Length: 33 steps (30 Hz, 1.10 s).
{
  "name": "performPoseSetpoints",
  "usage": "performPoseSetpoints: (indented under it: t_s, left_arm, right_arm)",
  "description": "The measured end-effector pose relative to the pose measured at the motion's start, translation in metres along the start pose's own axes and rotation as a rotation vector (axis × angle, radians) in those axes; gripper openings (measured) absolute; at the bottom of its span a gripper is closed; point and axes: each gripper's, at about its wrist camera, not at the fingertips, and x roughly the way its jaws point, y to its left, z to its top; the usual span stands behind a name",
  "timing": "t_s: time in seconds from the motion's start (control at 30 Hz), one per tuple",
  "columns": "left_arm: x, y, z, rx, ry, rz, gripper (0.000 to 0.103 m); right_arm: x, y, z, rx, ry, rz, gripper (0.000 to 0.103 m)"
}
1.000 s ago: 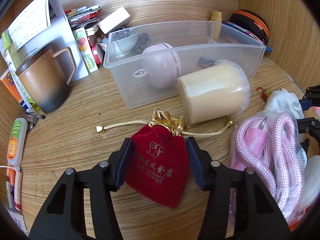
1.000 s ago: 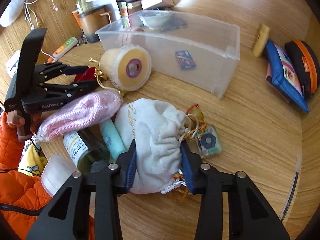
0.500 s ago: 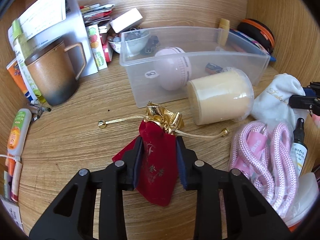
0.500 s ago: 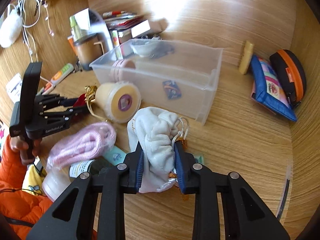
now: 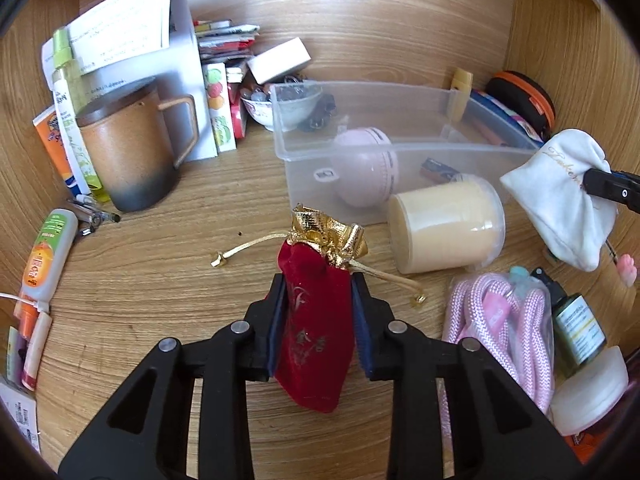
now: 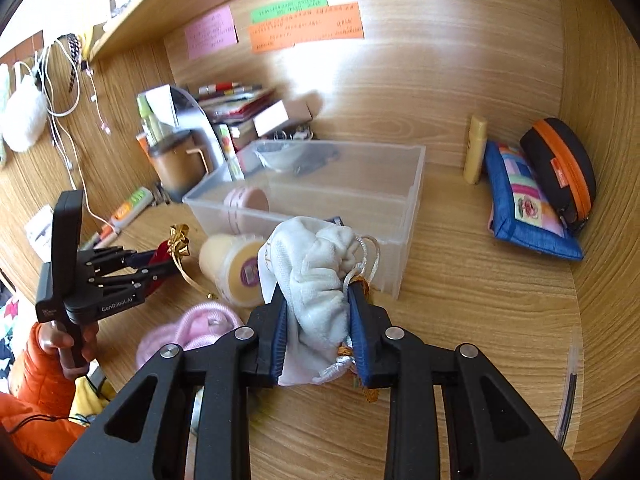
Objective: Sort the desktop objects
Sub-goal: 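Grasp the red velvet pouch with the left gripper while the right gripper grasps the white cloth bag, then carry the red pouch and white cloth bag over the clear box with both grippers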
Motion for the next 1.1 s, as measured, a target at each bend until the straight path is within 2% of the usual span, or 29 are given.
performPoseSetpoints:
  t_s: [0.53, 0.9, 1.1]
  left_arm:
    - [-0.021, 0.007, 0.016, -0.062, -0.076, -0.02, 0.03]
    - [-0.029, 0.01, 0.032, -0.072, -0.117, -0.013, 0.03]
    - [-0.03, 0.006, 0.038, -0.056, -0.131, -0.025, 0.03]
  right_arm:
    - [0.002, -0.002, 0.022, 0.075, -0.102, 0.063, 0.025]
    - [0.012, -0.03, 0.03, 0.194, -0.111, 0.114, 0.025]
    - [0.014, -0.039, 0.034, 0.219, -0.115, 0.102, 0.025]
